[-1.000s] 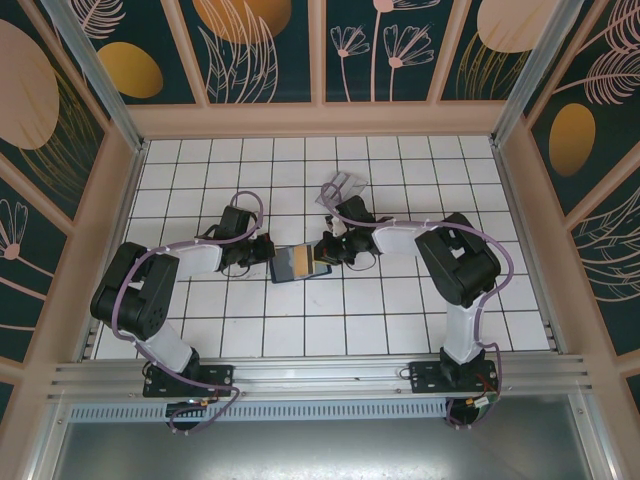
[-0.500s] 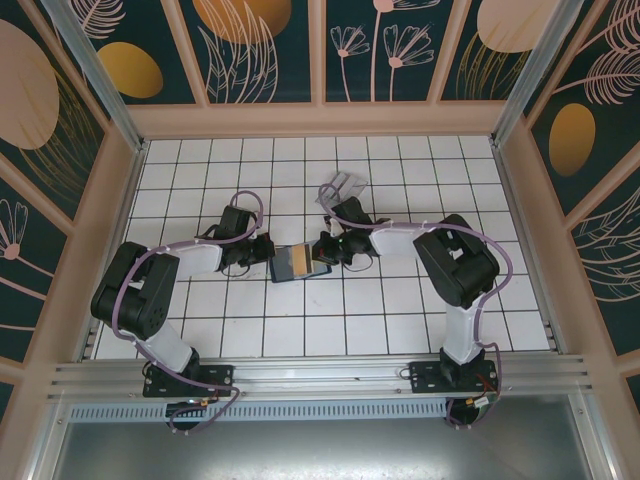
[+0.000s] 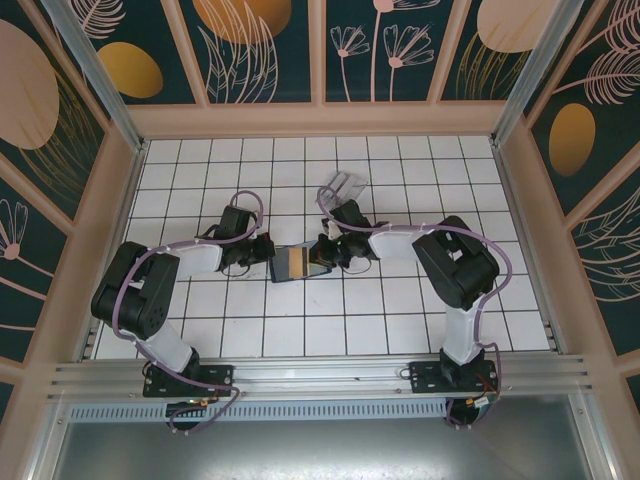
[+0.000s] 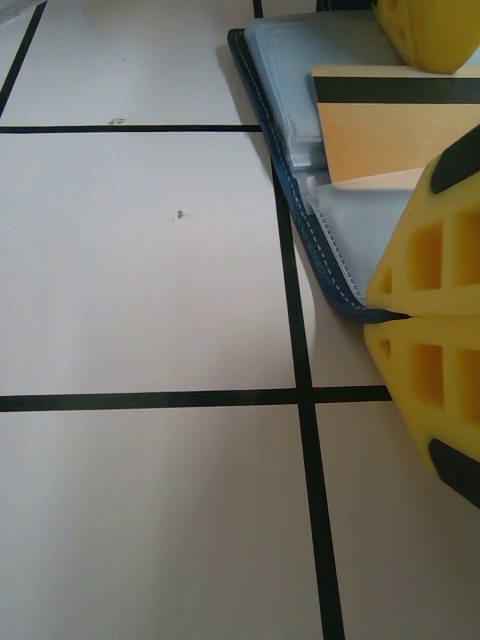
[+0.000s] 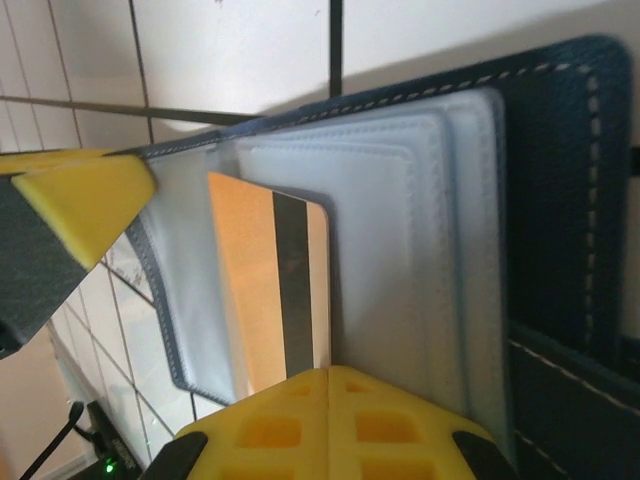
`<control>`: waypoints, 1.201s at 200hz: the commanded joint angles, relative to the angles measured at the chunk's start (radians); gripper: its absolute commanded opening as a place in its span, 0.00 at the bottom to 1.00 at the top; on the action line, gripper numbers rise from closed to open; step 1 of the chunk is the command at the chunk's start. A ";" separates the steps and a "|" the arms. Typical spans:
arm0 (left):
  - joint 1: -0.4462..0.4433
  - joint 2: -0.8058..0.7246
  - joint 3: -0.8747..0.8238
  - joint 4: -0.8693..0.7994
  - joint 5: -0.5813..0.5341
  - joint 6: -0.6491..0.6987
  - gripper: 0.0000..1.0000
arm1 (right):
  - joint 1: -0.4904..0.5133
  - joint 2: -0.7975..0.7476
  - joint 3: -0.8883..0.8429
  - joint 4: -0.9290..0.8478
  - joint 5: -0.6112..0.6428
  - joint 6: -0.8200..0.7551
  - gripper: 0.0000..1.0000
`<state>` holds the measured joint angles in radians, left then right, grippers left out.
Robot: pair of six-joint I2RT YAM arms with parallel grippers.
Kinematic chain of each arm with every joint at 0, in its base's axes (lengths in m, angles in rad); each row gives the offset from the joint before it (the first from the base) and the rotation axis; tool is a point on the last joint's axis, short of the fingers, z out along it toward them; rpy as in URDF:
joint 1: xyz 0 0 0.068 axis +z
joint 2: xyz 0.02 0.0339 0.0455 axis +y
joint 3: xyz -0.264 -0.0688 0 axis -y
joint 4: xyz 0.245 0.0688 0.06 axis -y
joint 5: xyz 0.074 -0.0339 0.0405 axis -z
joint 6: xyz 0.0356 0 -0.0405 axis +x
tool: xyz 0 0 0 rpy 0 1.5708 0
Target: Put the credit cards into the card holder
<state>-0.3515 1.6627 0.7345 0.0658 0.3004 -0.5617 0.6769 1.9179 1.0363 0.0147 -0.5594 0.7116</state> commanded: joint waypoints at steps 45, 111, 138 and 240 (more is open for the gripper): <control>0.009 -0.006 -0.017 0.035 -0.040 -0.016 0.00 | 0.004 0.025 0.017 -0.038 -0.104 -0.022 0.00; 0.009 0.009 0.013 0.033 -0.010 -0.011 0.00 | -0.007 0.120 0.128 -0.132 -0.155 -0.109 0.00; 0.009 0.012 0.026 0.021 -0.017 0.006 0.00 | -0.026 0.123 0.154 -0.160 -0.162 -0.135 0.00; 0.012 0.036 0.072 0.018 -0.019 0.030 0.02 | -0.053 0.184 0.266 -0.299 -0.163 -0.267 0.00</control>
<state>-0.3511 1.6806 0.7753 0.0853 0.2863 -0.5526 0.6250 2.0827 1.2797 -0.2237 -0.7208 0.4824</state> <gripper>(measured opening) 0.062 0.054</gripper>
